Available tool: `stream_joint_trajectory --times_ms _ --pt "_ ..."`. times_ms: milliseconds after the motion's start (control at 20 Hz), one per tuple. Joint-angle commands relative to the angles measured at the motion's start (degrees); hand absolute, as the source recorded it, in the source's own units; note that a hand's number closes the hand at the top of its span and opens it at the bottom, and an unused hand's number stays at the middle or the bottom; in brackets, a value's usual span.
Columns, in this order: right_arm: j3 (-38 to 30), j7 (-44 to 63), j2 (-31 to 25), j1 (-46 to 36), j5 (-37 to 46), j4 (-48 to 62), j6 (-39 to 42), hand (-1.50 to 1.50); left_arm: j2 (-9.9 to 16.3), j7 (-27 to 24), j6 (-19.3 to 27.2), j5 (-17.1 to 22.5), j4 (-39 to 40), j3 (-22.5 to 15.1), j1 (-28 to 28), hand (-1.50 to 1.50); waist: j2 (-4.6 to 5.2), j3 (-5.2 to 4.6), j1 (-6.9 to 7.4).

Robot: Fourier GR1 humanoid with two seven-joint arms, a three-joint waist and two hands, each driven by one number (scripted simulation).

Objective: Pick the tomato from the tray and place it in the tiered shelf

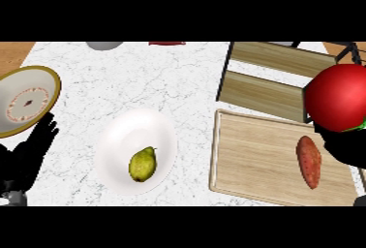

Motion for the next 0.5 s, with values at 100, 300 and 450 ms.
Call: stream_joint_trajectory --times_ms 100,300,450 --pt "-4.35 5.11 -5.22 -7.68 -1.24 7.67 6.27 1.50 0.96 -2.57 -1.49 0.61 4.52 2.05 -1.19 0.00 0.17 -0.02 -0.09" --pt "-6.22 4.50 -6.63 -12.80 -1.24 14.41 5.70 1.50 -1.22 0.91 0.70 -1.13 0.80 -0.58 -2.51 0.00 0.17 0.02 0.20" --pt "-4.74 1.67 -8.86 -13.49 3.56 19.85 2.27 1.50 -0.23 0.92 -1.90 0.53 -1.36 0.12 0.02 0.00 0.26 0.02 0.73"
